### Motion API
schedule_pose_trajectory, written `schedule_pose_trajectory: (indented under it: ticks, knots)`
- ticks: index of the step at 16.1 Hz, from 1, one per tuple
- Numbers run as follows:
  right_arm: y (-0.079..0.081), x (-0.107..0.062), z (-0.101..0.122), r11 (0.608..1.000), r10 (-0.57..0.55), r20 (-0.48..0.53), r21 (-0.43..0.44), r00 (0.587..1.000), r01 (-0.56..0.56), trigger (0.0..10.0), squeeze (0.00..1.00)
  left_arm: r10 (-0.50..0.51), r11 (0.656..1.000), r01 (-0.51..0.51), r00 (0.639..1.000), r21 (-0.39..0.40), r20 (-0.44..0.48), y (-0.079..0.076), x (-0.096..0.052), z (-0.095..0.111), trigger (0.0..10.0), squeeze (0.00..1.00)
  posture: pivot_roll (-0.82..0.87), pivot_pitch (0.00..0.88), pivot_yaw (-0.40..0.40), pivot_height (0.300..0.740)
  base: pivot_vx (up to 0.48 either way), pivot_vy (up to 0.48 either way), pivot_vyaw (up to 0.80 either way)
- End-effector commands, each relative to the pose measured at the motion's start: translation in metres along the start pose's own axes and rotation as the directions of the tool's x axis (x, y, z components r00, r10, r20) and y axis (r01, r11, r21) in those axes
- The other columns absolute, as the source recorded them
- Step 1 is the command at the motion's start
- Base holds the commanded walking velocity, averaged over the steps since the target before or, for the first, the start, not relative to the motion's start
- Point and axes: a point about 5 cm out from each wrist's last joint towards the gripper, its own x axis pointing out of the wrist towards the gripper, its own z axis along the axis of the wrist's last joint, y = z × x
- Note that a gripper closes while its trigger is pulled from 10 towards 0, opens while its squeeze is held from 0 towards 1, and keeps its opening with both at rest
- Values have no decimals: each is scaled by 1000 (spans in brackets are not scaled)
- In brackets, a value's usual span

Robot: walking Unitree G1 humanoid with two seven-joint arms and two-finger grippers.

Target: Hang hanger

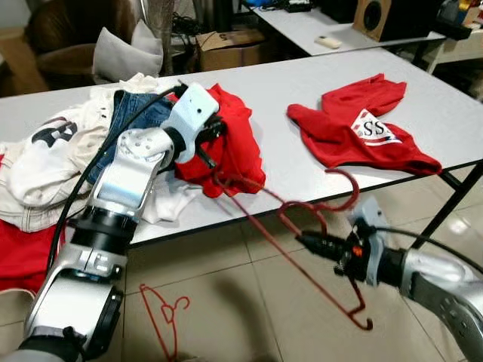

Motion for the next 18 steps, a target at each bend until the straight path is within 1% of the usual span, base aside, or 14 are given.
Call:
schedule_pose_trajectory:
  ticks: [1, 4, 10, 18]
  knots:
    - [-4, 0, 4, 999, -31, 16, -13, 999, 32, 10000, 0, 2, 1000, -2, 1000, 11, 6, 2, -3, 4, 0, 0, -158, 0, 30, 740, 0, 0, 0]
    - [-9, 2, 7, 997, -73, 53, 4, 996, 73, 10000, 0, -24, 1000, 24, 1000, 7, 2, -1, -4, 4, 0, 0, -156, 0, 28, 740, 0, 0, 0]
    - [-9, 4, 10, 997, -77, 90, 16, 993, 76, 10000, 0, -57, 998, 57, 998, 3, -3, -5, -4, 5, 0, 0, -158, 0, 35, 740, 0, 0, 0]
    - [-9, 4, 11, 997, -78, 105, 23, 991, 76, 10000, 0, -73, 997, 73, 997, -1, -6, -7, -5, 6, 0, 0, -157, 0, 36, 740, 0, 0, 0]
